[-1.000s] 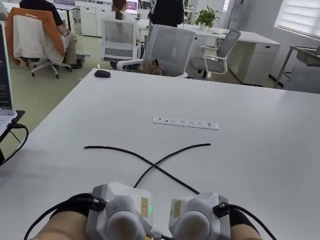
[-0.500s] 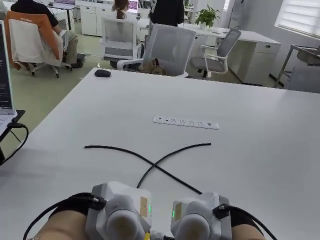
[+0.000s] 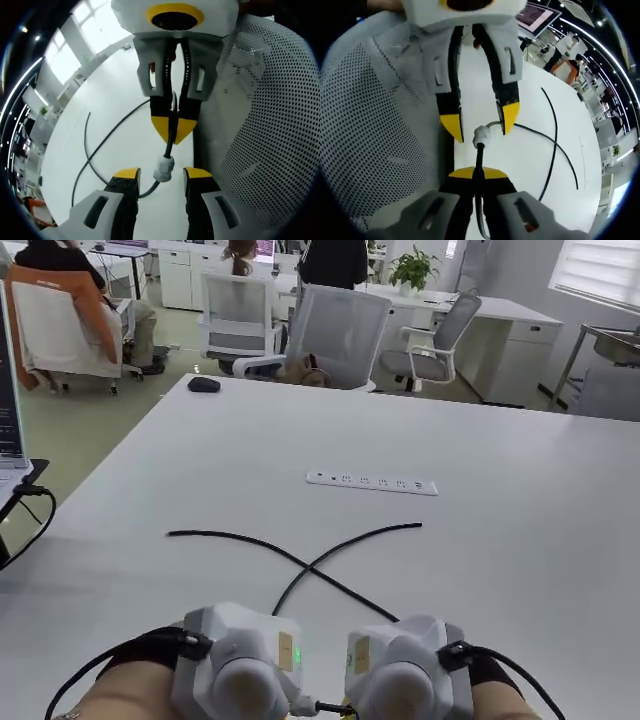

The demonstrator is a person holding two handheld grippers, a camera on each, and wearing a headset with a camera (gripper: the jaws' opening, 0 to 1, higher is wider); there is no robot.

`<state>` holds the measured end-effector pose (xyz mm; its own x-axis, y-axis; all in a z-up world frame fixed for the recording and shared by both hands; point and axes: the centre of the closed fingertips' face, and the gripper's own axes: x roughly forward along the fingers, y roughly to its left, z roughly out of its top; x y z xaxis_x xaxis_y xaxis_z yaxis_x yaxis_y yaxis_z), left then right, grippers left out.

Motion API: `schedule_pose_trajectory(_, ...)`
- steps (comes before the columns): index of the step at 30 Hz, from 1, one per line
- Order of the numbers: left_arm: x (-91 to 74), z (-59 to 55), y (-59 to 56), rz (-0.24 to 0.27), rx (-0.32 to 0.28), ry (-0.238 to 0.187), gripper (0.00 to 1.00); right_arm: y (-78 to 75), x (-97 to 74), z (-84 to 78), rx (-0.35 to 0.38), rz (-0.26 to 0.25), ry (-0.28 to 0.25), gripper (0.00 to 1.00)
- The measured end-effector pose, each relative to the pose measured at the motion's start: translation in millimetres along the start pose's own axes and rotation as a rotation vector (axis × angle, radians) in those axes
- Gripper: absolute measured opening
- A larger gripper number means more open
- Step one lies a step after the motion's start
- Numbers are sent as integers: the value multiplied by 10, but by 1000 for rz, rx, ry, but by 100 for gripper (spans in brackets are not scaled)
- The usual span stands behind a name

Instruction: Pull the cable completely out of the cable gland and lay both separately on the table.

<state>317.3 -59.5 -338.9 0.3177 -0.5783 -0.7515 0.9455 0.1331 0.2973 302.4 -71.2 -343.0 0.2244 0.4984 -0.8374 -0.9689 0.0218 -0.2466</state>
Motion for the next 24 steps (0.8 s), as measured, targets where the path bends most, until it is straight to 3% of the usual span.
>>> schedule_pose_trajectory(4, 24, -69, -86, -40, 20, 28, 30, -8, -80, 280, 7, -2, -140, 2)
schedule_pose_trajectory(7, -2, -81, -64, -25, 31, 42, 19, 27, -78, 297, -11, 6, -144, 2)
schedule_pose_trajectory(9, -30, -42, -55, -17, 12, 22, 17, 35, -53, 255, -9, 4, -122, 2)
schedule_pose_trajectory(12, -53, -22, -22, 10, 28, 17, 17, -25, -25, 138, 14, -18, -71, 2)
schedule_pose_trajectory(16, -58, 14, 20, 24, 14, 0, 17, -61, -25, 79, 49, -25, -56, 2)
schedule_pose_trajectory(18, -48, -70, 32, 27, -36, 41, 17, -65, -21, 29, 69, -30, -33, 2)
schedule_pose_trajectory(20, -51, -95, 21, 24, -20, 48, 17, -62, -6, -89, 59, -35, 27, 2)
schedule_pose_trajectory(23, -71, -121, 33, 31, -23, 59, 17, -99, -11, -219, 83, -52, 80, 3)
schedule_pose_trajectory(24, -78, -137, 45, 36, -26, 65, 17, -116, -16, -317, 110, -61, 120, 3)
